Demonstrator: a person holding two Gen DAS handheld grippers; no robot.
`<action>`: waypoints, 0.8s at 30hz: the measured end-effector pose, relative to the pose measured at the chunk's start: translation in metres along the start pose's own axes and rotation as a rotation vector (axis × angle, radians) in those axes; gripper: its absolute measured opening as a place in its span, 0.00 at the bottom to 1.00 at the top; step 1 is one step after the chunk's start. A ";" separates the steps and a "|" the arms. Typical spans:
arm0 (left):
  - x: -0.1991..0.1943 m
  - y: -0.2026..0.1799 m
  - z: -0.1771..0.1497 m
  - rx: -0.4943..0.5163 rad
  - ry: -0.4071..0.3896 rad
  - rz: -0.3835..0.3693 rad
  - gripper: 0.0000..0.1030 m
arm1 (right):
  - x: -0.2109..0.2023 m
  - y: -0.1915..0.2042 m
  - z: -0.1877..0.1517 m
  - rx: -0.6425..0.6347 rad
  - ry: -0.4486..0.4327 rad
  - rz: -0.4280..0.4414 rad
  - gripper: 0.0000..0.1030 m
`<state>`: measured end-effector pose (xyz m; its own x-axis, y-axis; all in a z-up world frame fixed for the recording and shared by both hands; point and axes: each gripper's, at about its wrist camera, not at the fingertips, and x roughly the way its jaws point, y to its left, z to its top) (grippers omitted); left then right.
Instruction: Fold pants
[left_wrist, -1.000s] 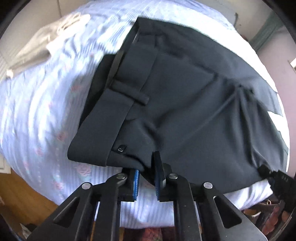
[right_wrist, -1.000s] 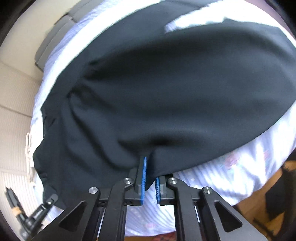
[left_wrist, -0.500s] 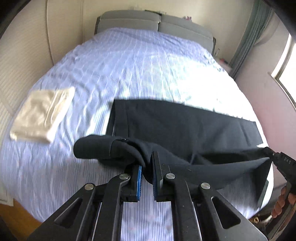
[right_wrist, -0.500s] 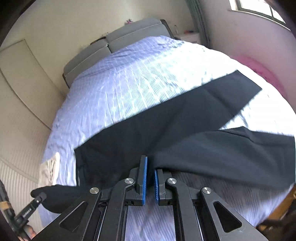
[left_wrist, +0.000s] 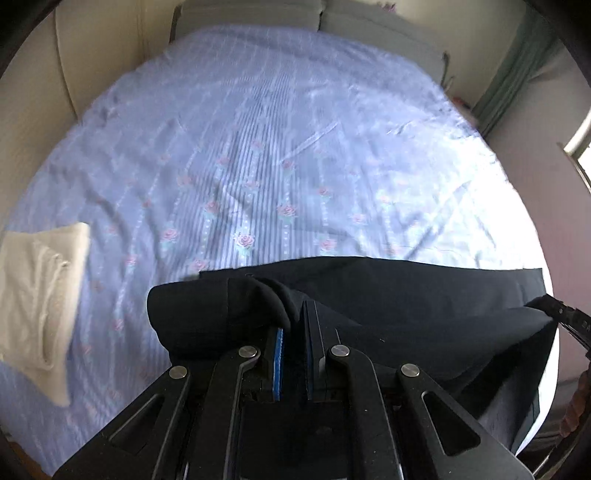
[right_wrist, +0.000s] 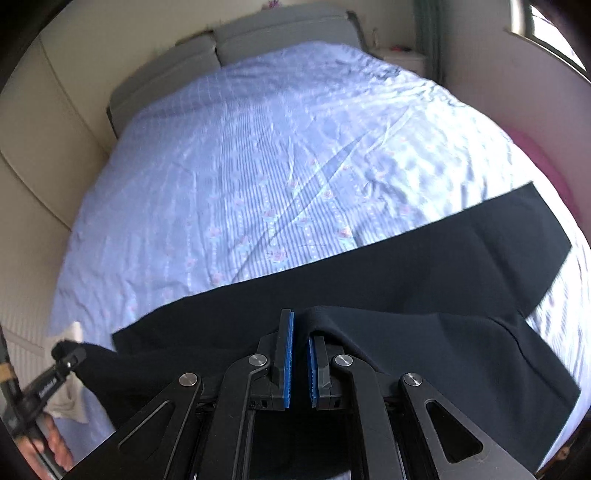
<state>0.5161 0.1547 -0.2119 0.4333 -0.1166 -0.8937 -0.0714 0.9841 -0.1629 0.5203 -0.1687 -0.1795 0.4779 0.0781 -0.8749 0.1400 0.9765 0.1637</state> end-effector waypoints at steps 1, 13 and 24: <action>0.016 0.001 0.006 0.001 0.021 0.008 0.10 | 0.014 0.002 0.007 -0.015 0.020 -0.002 0.07; 0.109 0.000 0.036 -0.060 0.199 0.156 0.14 | 0.112 0.011 0.042 -0.085 0.226 0.061 0.27; 0.017 -0.054 0.029 -0.039 -0.018 0.151 0.80 | -0.018 0.012 0.026 -0.203 0.036 0.255 0.59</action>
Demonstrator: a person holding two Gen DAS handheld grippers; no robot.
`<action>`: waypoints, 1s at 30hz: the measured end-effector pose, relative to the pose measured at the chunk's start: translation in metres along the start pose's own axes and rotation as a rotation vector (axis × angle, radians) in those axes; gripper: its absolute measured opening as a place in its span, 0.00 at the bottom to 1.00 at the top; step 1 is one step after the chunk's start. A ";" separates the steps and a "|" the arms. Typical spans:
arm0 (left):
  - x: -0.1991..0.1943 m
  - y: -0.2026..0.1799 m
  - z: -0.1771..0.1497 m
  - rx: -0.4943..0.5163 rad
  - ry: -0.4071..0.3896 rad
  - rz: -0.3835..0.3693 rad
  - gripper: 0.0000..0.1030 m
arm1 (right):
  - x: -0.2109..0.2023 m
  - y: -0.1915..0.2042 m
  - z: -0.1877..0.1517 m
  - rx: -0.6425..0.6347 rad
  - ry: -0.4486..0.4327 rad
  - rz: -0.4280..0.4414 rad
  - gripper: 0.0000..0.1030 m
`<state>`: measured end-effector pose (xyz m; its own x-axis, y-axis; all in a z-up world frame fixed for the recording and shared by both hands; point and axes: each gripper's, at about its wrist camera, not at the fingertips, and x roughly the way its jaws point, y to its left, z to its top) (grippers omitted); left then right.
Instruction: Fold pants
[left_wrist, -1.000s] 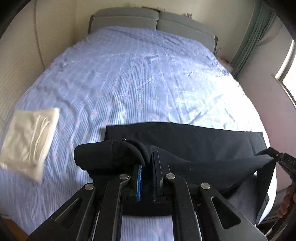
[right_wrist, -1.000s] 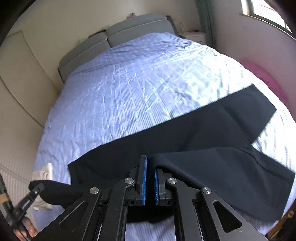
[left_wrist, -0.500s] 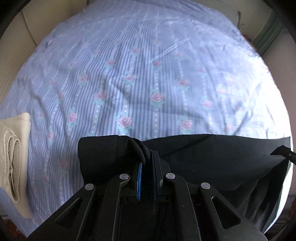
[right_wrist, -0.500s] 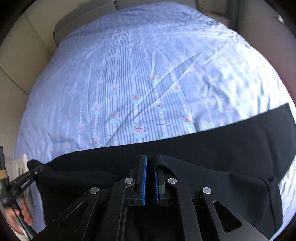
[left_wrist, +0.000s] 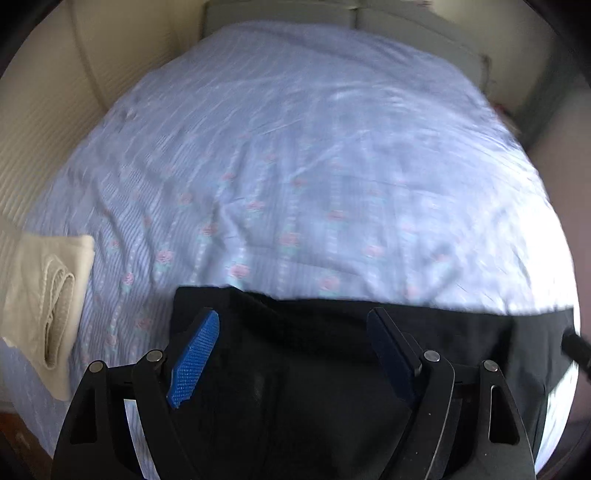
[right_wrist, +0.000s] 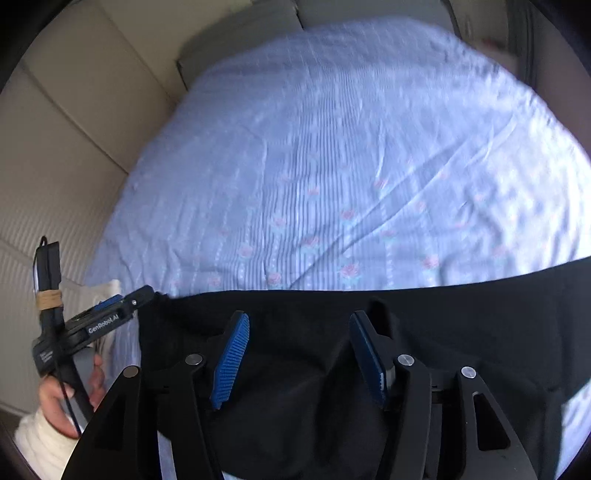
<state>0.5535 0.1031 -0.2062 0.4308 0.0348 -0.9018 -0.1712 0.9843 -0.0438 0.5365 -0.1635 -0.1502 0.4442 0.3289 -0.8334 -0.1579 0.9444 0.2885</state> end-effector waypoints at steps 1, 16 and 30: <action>-0.013 -0.011 -0.010 0.047 -0.013 -0.018 0.80 | -0.012 -0.003 -0.006 0.000 -0.015 -0.006 0.61; -0.088 -0.205 -0.173 0.391 0.133 -0.400 0.79 | -0.179 -0.172 -0.218 0.514 0.000 -0.249 0.61; -0.003 -0.312 -0.271 0.410 0.433 -0.363 0.61 | -0.147 -0.288 -0.390 0.917 0.177 -0.178 0.61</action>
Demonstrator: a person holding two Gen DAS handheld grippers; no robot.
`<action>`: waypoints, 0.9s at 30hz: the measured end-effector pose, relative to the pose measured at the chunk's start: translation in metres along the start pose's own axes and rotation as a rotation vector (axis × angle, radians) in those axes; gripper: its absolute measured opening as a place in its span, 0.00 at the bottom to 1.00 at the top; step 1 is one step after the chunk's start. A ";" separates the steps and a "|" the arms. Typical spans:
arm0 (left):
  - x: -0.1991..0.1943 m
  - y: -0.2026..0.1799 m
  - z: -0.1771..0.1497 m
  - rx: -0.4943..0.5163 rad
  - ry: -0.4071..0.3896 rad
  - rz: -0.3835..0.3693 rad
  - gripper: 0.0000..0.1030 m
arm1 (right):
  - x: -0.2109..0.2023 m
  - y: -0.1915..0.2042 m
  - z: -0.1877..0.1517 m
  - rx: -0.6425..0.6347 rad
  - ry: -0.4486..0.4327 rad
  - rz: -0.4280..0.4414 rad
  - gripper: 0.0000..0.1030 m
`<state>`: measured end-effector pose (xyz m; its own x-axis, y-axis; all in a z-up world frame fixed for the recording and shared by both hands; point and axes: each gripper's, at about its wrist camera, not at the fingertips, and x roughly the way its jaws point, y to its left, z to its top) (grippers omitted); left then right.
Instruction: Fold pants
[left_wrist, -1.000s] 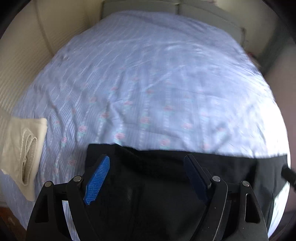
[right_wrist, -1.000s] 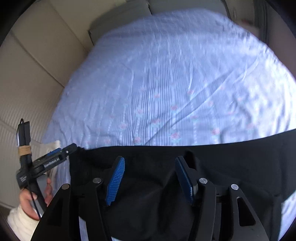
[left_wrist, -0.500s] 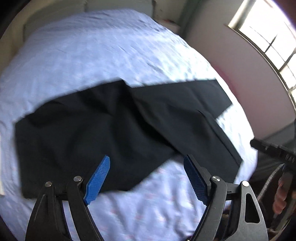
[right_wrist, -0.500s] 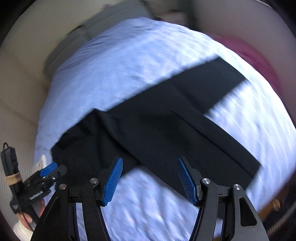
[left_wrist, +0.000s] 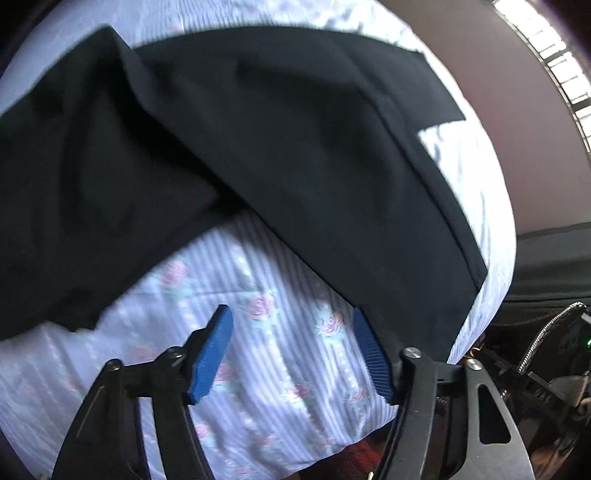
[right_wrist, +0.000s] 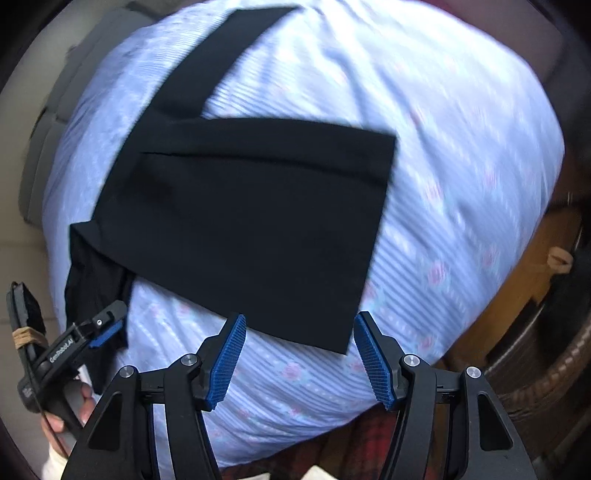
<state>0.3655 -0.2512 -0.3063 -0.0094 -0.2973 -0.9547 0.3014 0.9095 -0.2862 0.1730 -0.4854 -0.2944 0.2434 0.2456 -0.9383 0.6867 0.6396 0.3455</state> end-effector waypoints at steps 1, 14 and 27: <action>0.007 -0.003 0.001 0.000 0.012 0.004 0.61 | 0.006 -0.005 -0.002 0.017 0.021 0.005 0.61; 0.065 -0.006 0.032 -0.113 0.095 0.003 0.55 | 0.066 -0.025 0.007 0.132 0.161 0.091 0.40; -0.040 -0.095 0.104 0.147 -0.114 -0.121 0.05 | -0.095 0.025 0.107 0.089 -0.241 0.343 0.05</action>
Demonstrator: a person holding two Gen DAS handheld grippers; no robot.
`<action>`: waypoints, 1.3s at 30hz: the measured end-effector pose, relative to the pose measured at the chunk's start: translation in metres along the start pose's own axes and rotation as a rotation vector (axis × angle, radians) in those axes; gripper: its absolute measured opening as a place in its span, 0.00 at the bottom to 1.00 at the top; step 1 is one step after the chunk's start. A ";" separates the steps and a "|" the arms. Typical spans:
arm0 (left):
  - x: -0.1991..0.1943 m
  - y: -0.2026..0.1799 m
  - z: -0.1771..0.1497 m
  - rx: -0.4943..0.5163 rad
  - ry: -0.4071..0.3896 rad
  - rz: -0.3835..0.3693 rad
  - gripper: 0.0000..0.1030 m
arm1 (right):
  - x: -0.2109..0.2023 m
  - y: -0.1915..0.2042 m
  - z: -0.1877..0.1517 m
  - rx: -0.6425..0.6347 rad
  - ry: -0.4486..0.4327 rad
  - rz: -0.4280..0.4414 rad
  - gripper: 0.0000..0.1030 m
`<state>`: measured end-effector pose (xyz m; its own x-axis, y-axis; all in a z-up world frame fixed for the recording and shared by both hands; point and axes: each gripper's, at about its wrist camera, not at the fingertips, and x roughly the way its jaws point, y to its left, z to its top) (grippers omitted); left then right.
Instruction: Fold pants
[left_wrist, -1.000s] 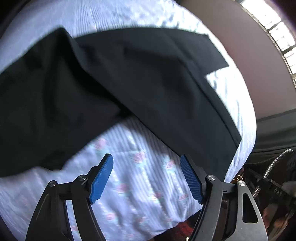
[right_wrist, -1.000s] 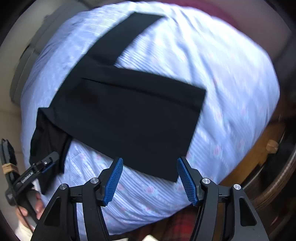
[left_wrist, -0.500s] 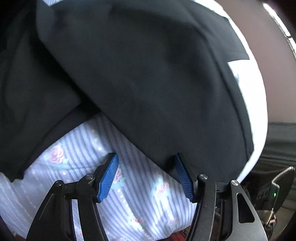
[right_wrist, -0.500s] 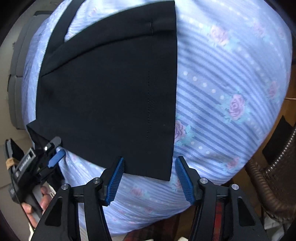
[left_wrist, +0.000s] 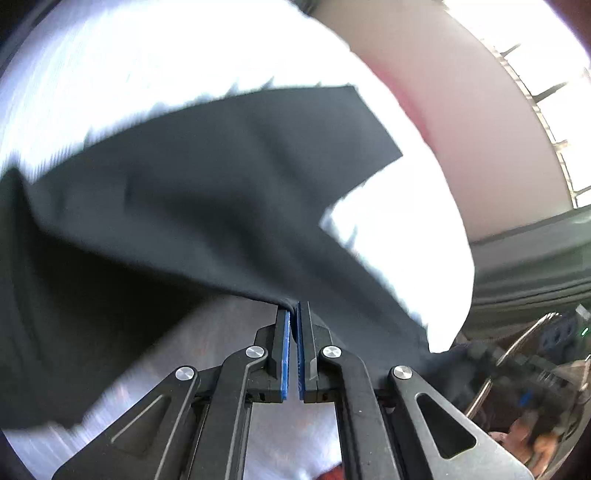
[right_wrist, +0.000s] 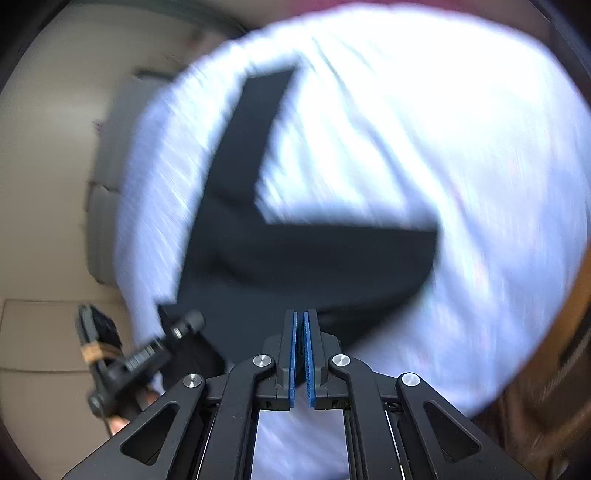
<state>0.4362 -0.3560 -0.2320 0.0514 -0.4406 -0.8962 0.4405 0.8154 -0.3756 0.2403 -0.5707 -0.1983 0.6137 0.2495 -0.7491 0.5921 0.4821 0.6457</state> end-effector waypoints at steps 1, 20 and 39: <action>-0.002 -0.006 0.015 0.014 -0.011 -0.006 0.05 | -0.008 0.014 0.022 -0.020 -0.059 0.020 0.05; 0.121 0.000 0.228 0.098 0.119 0.244 0.05 | 0.083 0.067 0.252 -0.173 -0.167 -0.141 0.04; 0.223 -0.118 0.255 0.818 0.305 0.281 0.79 | 0.131 -0.051 0.163 0.115 -0.044 -0.117 0.36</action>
<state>0.6244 -0.6463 -0.3271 0.0646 -0.0534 -0.9965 0.9508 0.3063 0.0452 0.3758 -0.6997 -0.3053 0.5581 0.1590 -0.8144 0.7151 0.4056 0.5693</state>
